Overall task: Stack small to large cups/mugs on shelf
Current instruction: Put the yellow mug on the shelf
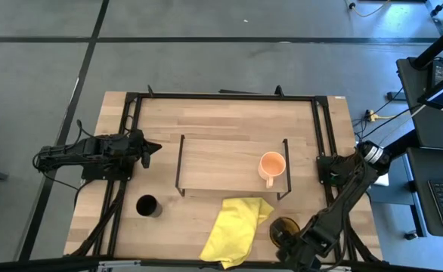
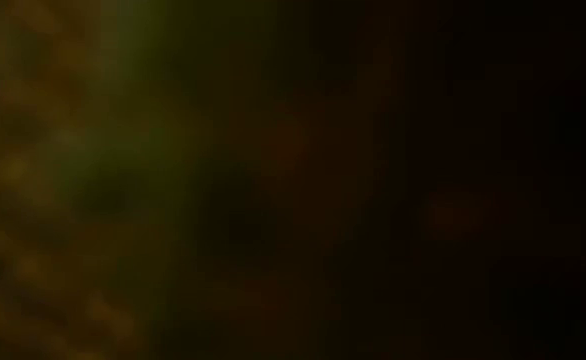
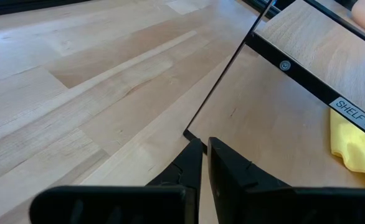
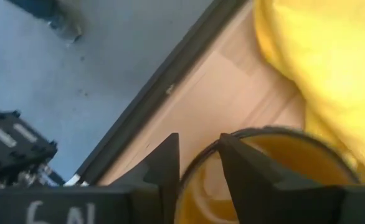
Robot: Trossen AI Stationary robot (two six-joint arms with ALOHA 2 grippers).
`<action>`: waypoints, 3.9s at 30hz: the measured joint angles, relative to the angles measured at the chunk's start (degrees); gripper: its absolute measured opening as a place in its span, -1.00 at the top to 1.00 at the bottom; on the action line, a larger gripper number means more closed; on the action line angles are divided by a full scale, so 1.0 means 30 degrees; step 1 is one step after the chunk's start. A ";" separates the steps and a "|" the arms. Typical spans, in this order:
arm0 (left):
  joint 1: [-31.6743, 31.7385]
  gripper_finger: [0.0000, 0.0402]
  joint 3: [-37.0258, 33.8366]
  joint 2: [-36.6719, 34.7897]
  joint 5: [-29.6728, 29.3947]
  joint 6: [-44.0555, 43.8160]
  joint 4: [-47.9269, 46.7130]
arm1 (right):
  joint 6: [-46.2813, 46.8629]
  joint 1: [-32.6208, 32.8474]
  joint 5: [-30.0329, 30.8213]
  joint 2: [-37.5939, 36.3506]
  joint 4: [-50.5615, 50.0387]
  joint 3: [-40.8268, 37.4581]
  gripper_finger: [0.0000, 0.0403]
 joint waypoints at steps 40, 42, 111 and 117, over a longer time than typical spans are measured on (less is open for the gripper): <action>0.0000 0.90 -0.0005 -0.0005 0.0002 0.0000 -0.0003 | -0.1647 -0.2112 0.4978 0.0105 -0.2550 0.2879 0.41; 0.0007 0.90 -0.0005 -0.0001 0.0002 -0.0007 0.0000 | -0.2278 -0.2212 0.6153 0.0092 -0.4005 0.3447 0.41; 0.0007 0.90 -0.0005 0.0002 0.0002 0.0000 -0.0044 | 1.8074 -0.1779 -0.5243 -0.0550 -0.1674 0.0503 0.41; 0.0001 0.90 -0.0004 -0.0005 -0.0004 0.0000 -0.0051 | 1.7888 -0.1779 -0.3420 -0.0550 -0.0695 0.0503 0.41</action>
